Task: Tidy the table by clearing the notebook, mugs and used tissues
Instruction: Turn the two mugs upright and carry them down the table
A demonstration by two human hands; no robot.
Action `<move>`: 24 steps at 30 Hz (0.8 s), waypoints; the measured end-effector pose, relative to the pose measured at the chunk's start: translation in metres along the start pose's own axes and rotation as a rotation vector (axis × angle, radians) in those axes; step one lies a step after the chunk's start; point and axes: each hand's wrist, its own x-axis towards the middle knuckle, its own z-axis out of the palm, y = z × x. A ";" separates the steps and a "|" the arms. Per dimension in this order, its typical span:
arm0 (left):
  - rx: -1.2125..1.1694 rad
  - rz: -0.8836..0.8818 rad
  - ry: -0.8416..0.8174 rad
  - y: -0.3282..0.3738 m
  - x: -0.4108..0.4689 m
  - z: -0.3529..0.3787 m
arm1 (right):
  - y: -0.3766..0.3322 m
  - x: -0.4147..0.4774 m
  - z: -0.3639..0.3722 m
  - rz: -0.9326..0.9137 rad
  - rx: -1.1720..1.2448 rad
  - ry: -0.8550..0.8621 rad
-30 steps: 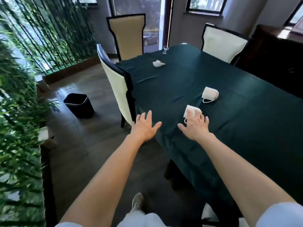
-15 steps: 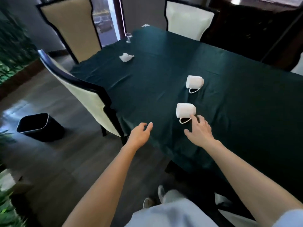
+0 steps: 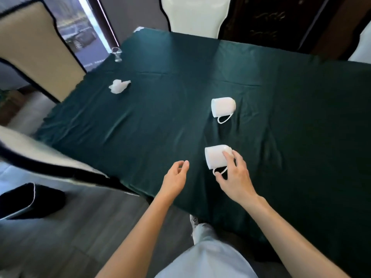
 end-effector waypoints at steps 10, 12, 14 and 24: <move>-0.031 -0.106 -0.070 0.032 0.072 0.020 | 0.018 0.030 0.025 0.174 0.094 -0.003; -0.038 -0.116 -0.087 0.035 0.079 0.026 | 0.020 0.031 0.029 0.214 0.139 -0.002; -0.048 -0.133 -0.105 0.040 0.085 0.034 | 0.024 0.034 0.032 0.248 0.175 -0.003; -0.082 -0.170 -0.256 0.058 0.106 0.057 | 0.021 0.043 0.050 0.340 0.354 -0.033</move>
